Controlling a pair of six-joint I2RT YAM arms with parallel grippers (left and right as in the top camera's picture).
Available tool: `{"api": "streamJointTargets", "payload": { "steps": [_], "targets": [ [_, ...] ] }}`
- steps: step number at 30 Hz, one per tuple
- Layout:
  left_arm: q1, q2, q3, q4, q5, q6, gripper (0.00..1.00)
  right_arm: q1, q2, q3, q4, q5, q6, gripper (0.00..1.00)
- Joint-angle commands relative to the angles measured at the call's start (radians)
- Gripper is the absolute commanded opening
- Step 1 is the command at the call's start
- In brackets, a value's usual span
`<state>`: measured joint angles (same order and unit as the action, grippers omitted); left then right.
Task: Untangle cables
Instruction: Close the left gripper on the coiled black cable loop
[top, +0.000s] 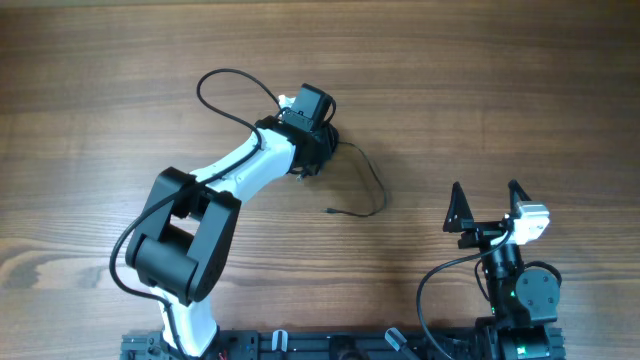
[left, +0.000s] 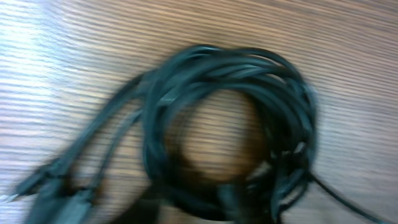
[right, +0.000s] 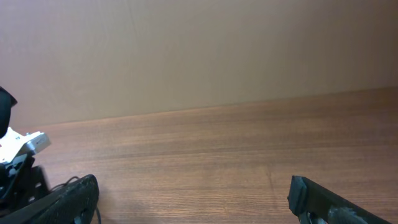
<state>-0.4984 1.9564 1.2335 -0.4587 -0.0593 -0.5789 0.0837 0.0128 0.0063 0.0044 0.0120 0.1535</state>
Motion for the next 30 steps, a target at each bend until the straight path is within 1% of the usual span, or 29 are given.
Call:
{"api": "streamJointTargets", "payload": {
  "steps": [1, 3, 4, 6, 7, 9, 10, 11, 13, 14, 15, 16, 17, 18, 19, 21, 22, 24, 25, 27, 28, 30],
  "targets": [
    [0.003, 0.043, 0.003, -0.008, -0.054, -0.003, 0.04, 0.004, -0.002, -0.001, 0.005, 0.013, 0.006, 1.0],
    [0.003, 0.043, 0.003, -0.018, -0.05, 0.117, 0.04, 0.004, -0.002, -0.001, 0.005, 0.013, 0.006, 1.0],
    [0.003, 0.043, 0.003, -0.054, -0.051, 0.25, 0.04, 0.004, -0.002, -0.001, 0.005, 0.013, 0.006, 1.0],
    [0.008, 0.043, 0.003, -0.13, -0.06, 0.428, 0.04, 0.004, -0.002, -0.001, 0.005, 0.013, 0.006, 1.0],
    [0.012, 0.043, 0.003, -0.174, -0.107, 0.47, 0.04, 0.004, -0.003, -0.001, 0.005, 0.013, 0.006, 1.0],
    [0.023, 0.035, 0.006, -0.232, -0.317, 0.472, 0.04, 0.004, -0.002, -0.001, 0.005, 0.013, 0.006, 1.0],
    [0.025, 0.029, 0.015, -0.243, -0.36, 0.472, 0.04, 0.004, -0.002, -0.001, 0.005, 0.013, 0.006, 1.0],
    [0.025, 0.013, 0.049, -0.267, -0.38, 0.471, 0.13, 0.004, -0.003, -0.001, 0.005, 0.013, 0.006, 1.0],
    [0.021, -0.015, 0.116, -0.294, -0.358, 0.466, 0.23, 0.004, -0.002, -0.001, 0.005, 0.013, 0.006, 1.0],
    [0.018, -0.032, 0.155, -0.292, -0.285, 0.462, 0.39, 0.004, -0.003, -0.001, 0.005, 0.013, 0.006, 1.0],
    [0.014, -0.045, 0.19, -0.262, -0.155, 0.43, 0.56, 0.004, -0.002, -0.001, 0.005, 0.013, 0.006, 1.0],
    [0.013, -0.048, 0.2, -0.208, -0.038, 0.383, 0.62, 0.004, -0.002, -0.001, 0.005, 0.013, 0.006, 1.0],
    [0.011, -0.045, 0.2, -0.146, 0.079, 0.307, 0.63, 0.004, -0.003, -0.001, 0.005, 0.013, 0.006, 1.0],
    [0.004, -0.03, 0.199, -0.09, 0.156, 0.212, 0.57, 0.004, -0.002, -0.001, 0.005, 0.013, 0.006, 0.99],
    [-0.011, -0.011, 0.199, -0.059, 0.162, 0.149, 0.54, 0.004, -0.002, -0.001, 0.005, 0.013, 0.006, 1.0],
    [-0.058, 0.049, 0.199, -0.007, 0.144, 0.124, 0.43, 0.004, -0.002, -0.001, 0.005, 0.013, 0.006, 1.0],
    [-0.072, 0.07, 0.199, -0.007, 0.124, 0.117, 0.43, 0.004, -0.002, -0.001, 0.005, 0.013, 0.006, 1.0],
    [-0.104, 0.119, 0.199, -0.015, 0.048, 0.117, 0.46, 0.004, -0.002, -0.001, 0.005, 0.013, 0.006, 1.0],
    [-0.109, 0.13, 0.199, -0.017, 0.047, 0.117, 0.46, 0.004, -0.002, -0.001, 0.005, 0.013, 0.006, 1.0],
    [-0.117, 0.138, 0.199, -0.029, 0.047, 0.118, 0.43, 0.004, -0.003, -0.001, 0.005, 0.013, 0.006, 1.0],
    [-0.118, 0.138, 0.199, -0.043, 0.047, 0.118, 0.4, 0.004, -0.003, -0.001, 0.005, 0.013, 0.006, 1.0],
    [-0.118, 0.138, 0.199, -0.089, 0.047, 0.119, 0.39, 0.004, -0.002, -0.001, 0.005, 0.013, 0.006, 1.0]
  ]
}}
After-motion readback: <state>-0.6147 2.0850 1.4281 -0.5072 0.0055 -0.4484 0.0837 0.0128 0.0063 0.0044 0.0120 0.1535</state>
